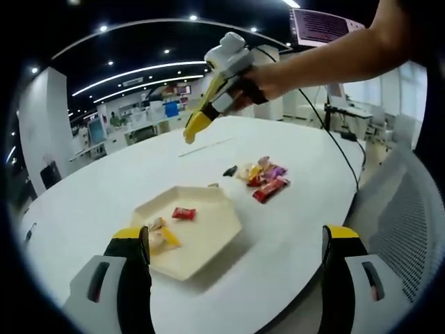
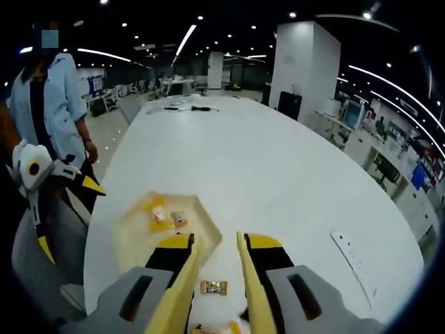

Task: Place the target food into the container with the food tongs after gripping and lifting it, then release it inside without dropping or visibly crushing the food.

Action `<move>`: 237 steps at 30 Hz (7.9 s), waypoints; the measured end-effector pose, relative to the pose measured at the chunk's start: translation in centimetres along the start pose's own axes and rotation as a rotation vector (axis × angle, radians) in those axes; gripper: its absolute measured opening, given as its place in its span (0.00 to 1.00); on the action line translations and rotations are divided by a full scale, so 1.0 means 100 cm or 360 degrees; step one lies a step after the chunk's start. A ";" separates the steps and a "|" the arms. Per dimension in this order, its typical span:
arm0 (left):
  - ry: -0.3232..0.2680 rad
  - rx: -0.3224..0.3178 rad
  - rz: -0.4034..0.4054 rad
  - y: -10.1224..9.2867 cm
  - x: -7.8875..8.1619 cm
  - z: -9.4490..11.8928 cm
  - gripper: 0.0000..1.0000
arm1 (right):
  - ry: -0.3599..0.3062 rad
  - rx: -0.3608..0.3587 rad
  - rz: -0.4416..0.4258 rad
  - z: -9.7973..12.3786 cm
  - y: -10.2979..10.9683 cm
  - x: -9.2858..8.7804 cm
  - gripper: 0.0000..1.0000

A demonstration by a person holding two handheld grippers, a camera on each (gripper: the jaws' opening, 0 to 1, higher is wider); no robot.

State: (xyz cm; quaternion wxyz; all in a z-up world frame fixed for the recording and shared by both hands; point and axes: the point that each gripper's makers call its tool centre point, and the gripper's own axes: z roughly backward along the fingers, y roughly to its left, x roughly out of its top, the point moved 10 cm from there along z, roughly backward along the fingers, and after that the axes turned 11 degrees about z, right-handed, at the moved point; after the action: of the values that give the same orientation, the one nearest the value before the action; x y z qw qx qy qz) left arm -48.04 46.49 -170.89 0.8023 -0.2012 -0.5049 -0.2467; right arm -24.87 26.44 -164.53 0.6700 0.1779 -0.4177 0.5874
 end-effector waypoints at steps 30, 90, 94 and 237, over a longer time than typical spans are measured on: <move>0.0047 -0.0008 0.0033 0.000 -0.002 -0.002 0.99 | -0.0024 -0.0011 -0.0135 -0.017 0.011 -0.059 0.27; -0.0003 -0.0039 0.0099 -0.002 0.000 -0.002 0.99 | 0.0180 -0.0086 -0.0390 -0.046 0.029 -0.097 0.20; 0.0003 -0.0041 0.0092 -0.002 0.000 -0.002 0.99 | 0.0150 -0.0109 -0.0406 -0.040 0.024 -0.090 0.20; 0.0080 -0.0004 0.0078 0.000 -0.005 -0.006 0.99 | 0.0264 0.0070 -0.0095 -0.016 -0.011 -0.137 0.19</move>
State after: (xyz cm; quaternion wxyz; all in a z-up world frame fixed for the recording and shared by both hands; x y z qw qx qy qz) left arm -47.83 46.23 -171.53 0.8203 -0.2083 -0.4791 -0.2327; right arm -22.68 18.59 -175.76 0.7155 0.1556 -0.3423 0.5888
